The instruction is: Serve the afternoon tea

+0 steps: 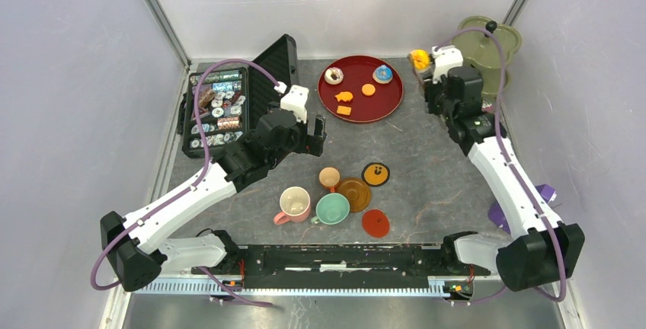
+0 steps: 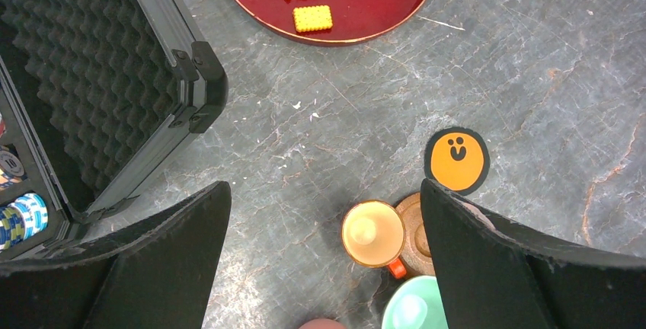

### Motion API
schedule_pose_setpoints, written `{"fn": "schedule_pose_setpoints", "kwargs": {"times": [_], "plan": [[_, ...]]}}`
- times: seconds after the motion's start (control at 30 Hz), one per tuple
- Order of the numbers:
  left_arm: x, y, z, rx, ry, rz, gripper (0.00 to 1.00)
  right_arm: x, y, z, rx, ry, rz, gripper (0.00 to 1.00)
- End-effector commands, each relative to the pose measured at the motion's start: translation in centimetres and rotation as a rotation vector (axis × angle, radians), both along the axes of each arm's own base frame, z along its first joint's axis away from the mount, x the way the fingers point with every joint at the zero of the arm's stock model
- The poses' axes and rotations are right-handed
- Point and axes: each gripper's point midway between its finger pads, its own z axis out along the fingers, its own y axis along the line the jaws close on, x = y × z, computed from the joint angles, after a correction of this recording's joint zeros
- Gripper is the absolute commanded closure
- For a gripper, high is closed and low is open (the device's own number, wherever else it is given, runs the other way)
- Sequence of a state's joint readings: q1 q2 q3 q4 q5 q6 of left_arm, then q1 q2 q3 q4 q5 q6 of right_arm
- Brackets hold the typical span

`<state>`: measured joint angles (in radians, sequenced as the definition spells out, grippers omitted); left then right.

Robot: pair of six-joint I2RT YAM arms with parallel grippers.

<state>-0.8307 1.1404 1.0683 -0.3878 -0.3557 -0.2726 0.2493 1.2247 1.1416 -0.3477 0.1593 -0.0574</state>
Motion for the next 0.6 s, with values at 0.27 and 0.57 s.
{"fn": "schedule_pose_setpoints", "kwargs": {"times": [0.27, 0.57], "plan": [[-0.1, -0.5, 1.4, -0.062, -0.023, -0.015, 0.00, -0.4, -8.1, 0.5, 0.109, 0.040, -0.238, 0.67], [0.0, -0.3, 1.3, -0.058, -0.025, -0.005, 0.00, 0.7, -11.1, -1.4, 0.054, 0.066, -0.354, 0.61]]}}
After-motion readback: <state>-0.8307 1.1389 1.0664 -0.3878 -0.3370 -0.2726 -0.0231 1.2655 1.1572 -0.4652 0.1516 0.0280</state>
